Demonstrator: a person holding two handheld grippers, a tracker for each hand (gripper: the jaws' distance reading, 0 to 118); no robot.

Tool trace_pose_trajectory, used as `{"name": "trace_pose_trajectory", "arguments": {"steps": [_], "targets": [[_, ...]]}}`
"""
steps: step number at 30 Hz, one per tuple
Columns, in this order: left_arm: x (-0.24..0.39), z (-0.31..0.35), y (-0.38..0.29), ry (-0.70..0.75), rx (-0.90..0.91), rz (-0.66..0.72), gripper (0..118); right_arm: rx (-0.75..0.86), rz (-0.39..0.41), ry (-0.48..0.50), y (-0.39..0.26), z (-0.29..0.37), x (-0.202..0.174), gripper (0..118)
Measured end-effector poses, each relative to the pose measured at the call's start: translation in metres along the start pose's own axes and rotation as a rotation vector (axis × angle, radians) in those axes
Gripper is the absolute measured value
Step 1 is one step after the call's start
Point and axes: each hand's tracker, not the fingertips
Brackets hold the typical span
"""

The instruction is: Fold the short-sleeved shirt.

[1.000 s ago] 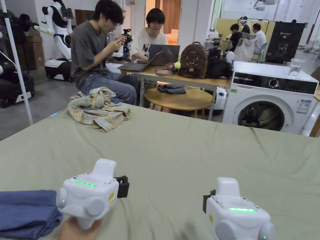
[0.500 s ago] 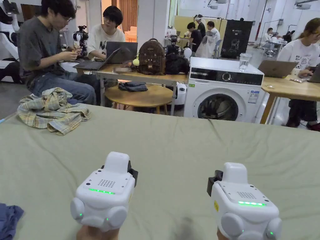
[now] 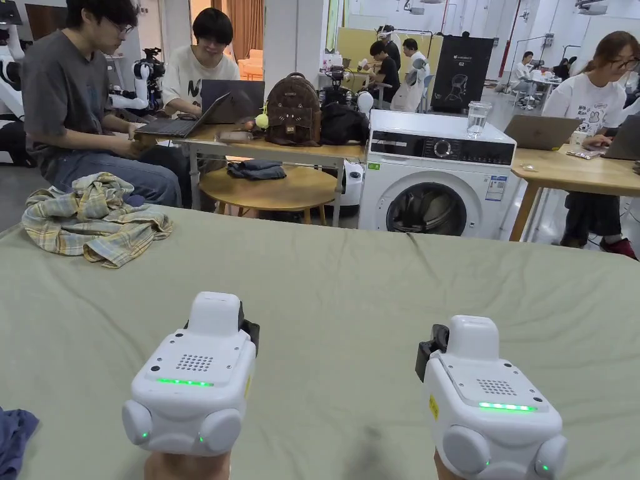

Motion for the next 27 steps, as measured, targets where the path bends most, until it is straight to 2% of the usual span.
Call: {"name": "trace_pose_trajectory", "arguments": {"steps": [14,15,17,18,19,21,22,25,27], "targets": [[-0.005,-0.004,-0.003,0.026,0.007,-0.018,0,0.028,-0.005,-0.023,-0.001,-0.001,0.005,0],[-0.007,-0.004,-0.003,0.028,0.007,-0.018,5,0.031,-0.007,-0.024,0.0,-0.001,0.005,3],[-0.009,-0.004,-0.001,0.043,0.009,-0.011,27,0.04,-0.011,-0.034,0.0,-0.001,0.005,25],[-0.012,-0.004,0.0,0.046,0.008,-0.003,27,0.047,-0.014,-0.035,0.0,-0.001,0.005,30],[-0.014,-0.004,0.001,0.047,0.007,0.0,31,0.048,-0.018,-0.037,0.001,-0.001,0.005,30],[-0.016,-0.006,0.002,0.057,-0.003,0.004,62,0.043,-0.025,-0.038,0.003,-0.004,0.007,60],[-0.018,-0.006,0.001,0.062,-0.001,0.002,66,0.043,-0.026,-0.041,0.003,-0.004,0.007,67],[-0.021,-0.005,0.003,0.062,0.013,0.007,83,0.055,-0.029,-0.066,0.004,-0.004,0.008,76],[-0.025,-0.002,0.003,0.042,0.029,0.023,83,0.066,-0.046,-0.061,0.005,-0.004,0.011,79]]}}
